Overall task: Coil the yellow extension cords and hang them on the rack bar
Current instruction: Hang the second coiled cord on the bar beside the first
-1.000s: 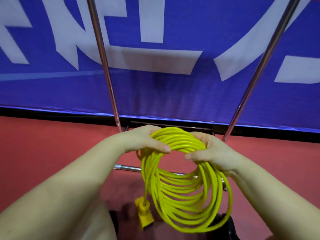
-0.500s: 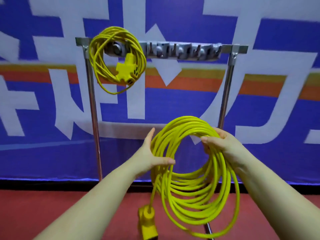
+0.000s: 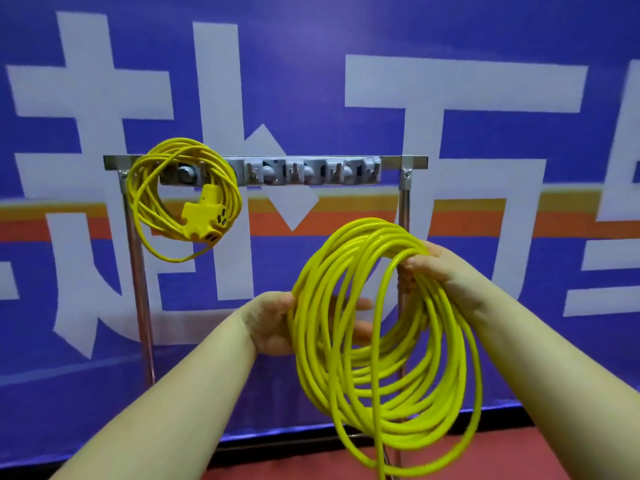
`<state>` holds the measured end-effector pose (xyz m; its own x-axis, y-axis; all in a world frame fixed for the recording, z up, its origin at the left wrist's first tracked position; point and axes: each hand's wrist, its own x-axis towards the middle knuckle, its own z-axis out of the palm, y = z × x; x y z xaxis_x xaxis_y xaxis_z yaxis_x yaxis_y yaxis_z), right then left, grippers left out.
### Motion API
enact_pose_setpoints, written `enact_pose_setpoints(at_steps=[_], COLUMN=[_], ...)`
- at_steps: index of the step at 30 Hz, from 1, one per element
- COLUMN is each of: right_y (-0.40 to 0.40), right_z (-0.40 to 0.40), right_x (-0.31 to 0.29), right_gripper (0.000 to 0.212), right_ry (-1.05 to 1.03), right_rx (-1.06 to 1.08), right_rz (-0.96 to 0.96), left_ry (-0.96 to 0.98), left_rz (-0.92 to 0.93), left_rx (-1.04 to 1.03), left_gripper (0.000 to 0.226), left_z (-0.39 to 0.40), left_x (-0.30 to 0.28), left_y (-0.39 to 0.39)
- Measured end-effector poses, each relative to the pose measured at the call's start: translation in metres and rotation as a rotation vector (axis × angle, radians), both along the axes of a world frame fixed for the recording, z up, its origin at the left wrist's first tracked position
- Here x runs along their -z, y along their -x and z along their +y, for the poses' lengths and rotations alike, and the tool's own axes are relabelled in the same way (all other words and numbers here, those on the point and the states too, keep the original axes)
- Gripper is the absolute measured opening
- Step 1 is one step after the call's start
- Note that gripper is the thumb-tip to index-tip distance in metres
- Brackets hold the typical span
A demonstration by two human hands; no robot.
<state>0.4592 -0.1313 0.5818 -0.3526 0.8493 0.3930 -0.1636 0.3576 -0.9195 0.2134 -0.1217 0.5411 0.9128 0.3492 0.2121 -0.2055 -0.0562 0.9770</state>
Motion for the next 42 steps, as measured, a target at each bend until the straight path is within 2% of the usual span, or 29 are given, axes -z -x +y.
enact_pose_setpoints(at_steps=[3,5,9,12,15,18,21,24,28,30,32,35,40,42], right_y=[-0.004,-0.006,-0.002,0.003,0.002,0.002,0.006,0.011,0.009,0.007,0.003,-0.001,-0.001,-0.002], right_z=[0.01,0.016,0.021,0.024,0.027,0.026,0.027,0.027,0.03,0.033,0.037,0.046,0.07,0.082], right_x=[-0.003,-0.003,-0.002,0.001,0.001,-0.002,-0.007,-0.016,-0.038,-0.051,-0.065,-0.086,-0.121,-0.134], right_gripper=[0.032,0.022,0.011,0.01,0.01,0.007,0.004,0.003,0.006,0.013,0.026,0.036,0.024,0.017], right_ry=[-0.015,-0.015,-0.011,0.015,0.014,0.026,0.026,0.024,-0.003,-0.025,-0.042,-0.098,-0.189,-0.215], right_rx=[0.026,0.056,0.101,0.117,0.157,0.182,0.203,0.246,0.244,0.231,0.217,0.206,0.348,0.393], right_rz=[-0.036,-0.071,-0.151,-0.178,-0.219,-0.235,-0.258,-0.264,-0.258,-0.25,-0.22,-0.177,-0.08,-0.047], left_ry=[0.031,0.053,0.104,0.141,0.186,0.172,0.136,0.13,-0.039,-0.108,-0.146,-0.207,-0.279,-0.302], left_rz=[0.088,0.096,-0.023,-0.113,-0.125,-0.086,-0.07,-0.041,0.074,0.071,0.03,-0.023,-0.094,-0.065], left_rx=[0.102,0.143,0.161,0.166,0.168,0.004,-0.141,-0.433,-0.648,-0.733,-0.78,-0.815,-0.819,-0.779], left_gripper=[0.084,0.087,0.081,0.075,0.067,0.057,0.059,0.059,0.029,0.03,0.038,0.034,0.034,0.022], left_z=[0.011,0.017,0.021,0.021,0.024,0.032,0.033,0.031,0.027,0.032,0.039,0.051,0.074,0.082], left_x=[0.003,0.01,0.022,0.026,0.029,0.025,0.011,-0.002,-0.035,-0.054,-0.072,-0.097,-0.135,-0.148], left_y=[-0.012,-0.019,-0.024,-0.027,-0.025,-0.007,0.004,0.009,0.002,-0.002,-0.005,-0.012,-0.023,-0.027])
